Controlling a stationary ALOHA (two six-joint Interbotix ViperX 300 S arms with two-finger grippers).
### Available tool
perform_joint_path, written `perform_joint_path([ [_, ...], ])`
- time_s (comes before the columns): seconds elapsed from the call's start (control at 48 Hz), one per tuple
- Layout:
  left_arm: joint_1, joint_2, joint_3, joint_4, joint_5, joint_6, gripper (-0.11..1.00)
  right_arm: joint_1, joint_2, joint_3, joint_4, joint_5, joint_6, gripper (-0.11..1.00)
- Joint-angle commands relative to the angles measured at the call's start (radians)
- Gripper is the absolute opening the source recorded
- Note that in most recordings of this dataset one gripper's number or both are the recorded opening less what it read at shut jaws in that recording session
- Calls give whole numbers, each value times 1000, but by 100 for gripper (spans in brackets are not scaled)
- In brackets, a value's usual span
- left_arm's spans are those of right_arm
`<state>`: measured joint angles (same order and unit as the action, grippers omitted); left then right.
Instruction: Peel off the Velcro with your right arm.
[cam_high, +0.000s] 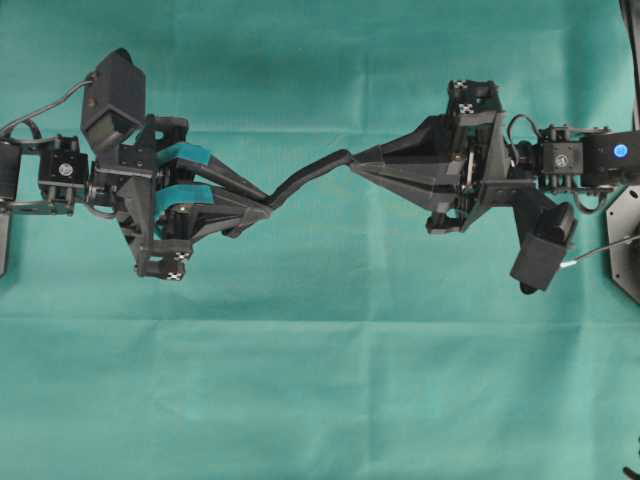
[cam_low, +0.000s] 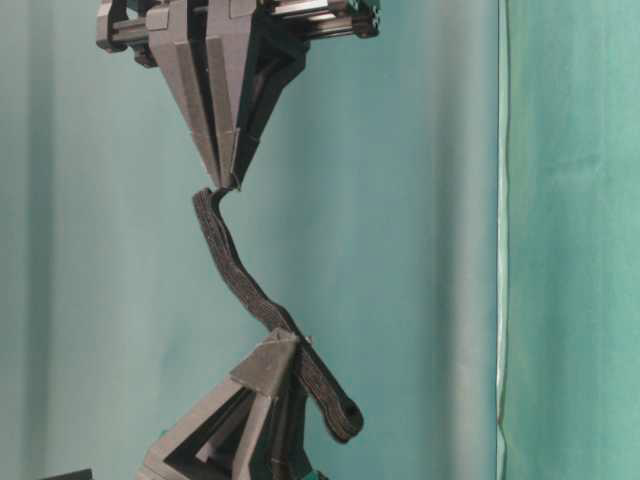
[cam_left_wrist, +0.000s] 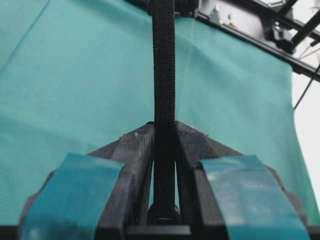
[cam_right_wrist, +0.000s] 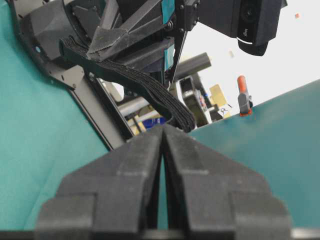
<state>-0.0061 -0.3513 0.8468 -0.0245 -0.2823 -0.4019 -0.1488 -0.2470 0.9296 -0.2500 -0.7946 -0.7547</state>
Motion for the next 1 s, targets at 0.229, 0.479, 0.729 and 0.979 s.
perform_joint_path([
  [0.229, 3, -17, -14, 0, -11, 3, 10, 2, 14, -17, 3, -9, 5, -9],
  [0.479, 3, -15, -14, 0, -11, 3, 10, 8, 20, -18, 3, -11, 5, -9],
  [0.729, 3, -15, -12, -2, -11, 3, 10, 8, 20, -18, 3, -11, 5, -9],
  [0.979, 3, -17, -9, 0, -11, 3, 10, 8, 11, -18, 3, -9, 5, -9],
])
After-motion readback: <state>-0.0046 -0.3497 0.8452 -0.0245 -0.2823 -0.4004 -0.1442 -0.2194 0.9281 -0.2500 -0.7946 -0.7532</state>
